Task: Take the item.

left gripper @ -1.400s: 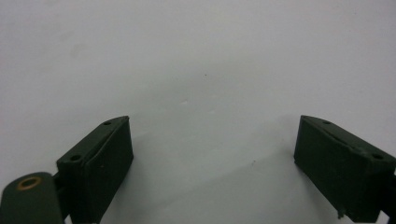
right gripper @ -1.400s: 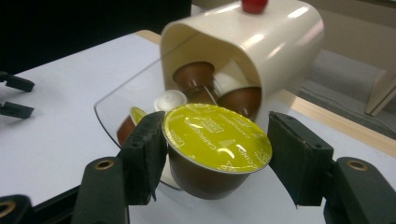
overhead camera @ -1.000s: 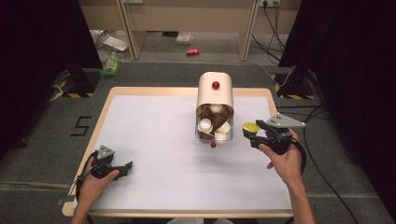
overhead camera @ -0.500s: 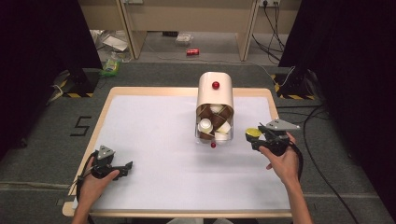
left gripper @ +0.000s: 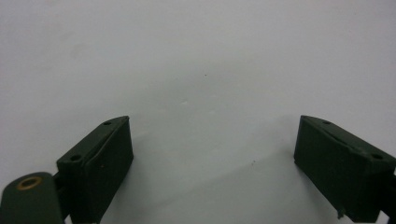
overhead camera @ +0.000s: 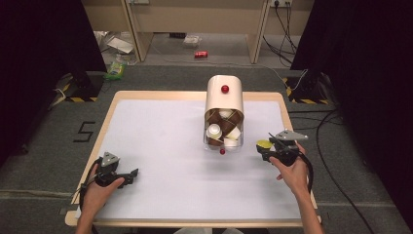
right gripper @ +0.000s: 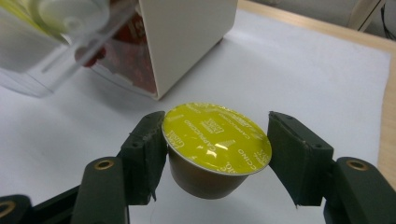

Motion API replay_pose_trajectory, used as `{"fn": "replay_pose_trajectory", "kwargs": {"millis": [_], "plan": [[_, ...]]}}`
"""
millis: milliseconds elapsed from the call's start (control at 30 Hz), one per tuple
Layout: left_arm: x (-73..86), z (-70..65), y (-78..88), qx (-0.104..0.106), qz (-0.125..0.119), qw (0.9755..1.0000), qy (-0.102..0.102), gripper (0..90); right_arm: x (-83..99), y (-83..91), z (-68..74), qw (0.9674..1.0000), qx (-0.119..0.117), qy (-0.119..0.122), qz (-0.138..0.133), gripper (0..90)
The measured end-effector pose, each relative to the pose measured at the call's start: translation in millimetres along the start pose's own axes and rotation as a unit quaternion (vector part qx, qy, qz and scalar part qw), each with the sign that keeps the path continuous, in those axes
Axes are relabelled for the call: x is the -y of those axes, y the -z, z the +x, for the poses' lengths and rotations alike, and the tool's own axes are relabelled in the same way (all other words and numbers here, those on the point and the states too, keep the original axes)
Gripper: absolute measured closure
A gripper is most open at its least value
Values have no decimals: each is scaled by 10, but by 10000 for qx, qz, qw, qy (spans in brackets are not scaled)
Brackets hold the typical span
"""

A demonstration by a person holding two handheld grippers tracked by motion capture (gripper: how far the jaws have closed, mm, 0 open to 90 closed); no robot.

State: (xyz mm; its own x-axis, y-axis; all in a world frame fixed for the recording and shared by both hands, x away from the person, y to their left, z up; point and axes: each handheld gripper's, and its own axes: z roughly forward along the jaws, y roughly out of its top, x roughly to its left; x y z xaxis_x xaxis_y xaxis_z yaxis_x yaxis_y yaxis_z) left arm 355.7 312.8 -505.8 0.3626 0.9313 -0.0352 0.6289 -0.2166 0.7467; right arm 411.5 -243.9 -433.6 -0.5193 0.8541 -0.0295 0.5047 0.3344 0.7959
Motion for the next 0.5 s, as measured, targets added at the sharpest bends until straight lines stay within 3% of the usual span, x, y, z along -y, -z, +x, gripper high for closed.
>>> {"fn": "replay_pose_trajectory", "kwargs": {"millis": [500], "plan": [[-1, 0, 0, 3, 2, 10000, 1, 110, 180, -165, -24, 9996, 6, -13, 285, 396]]}}
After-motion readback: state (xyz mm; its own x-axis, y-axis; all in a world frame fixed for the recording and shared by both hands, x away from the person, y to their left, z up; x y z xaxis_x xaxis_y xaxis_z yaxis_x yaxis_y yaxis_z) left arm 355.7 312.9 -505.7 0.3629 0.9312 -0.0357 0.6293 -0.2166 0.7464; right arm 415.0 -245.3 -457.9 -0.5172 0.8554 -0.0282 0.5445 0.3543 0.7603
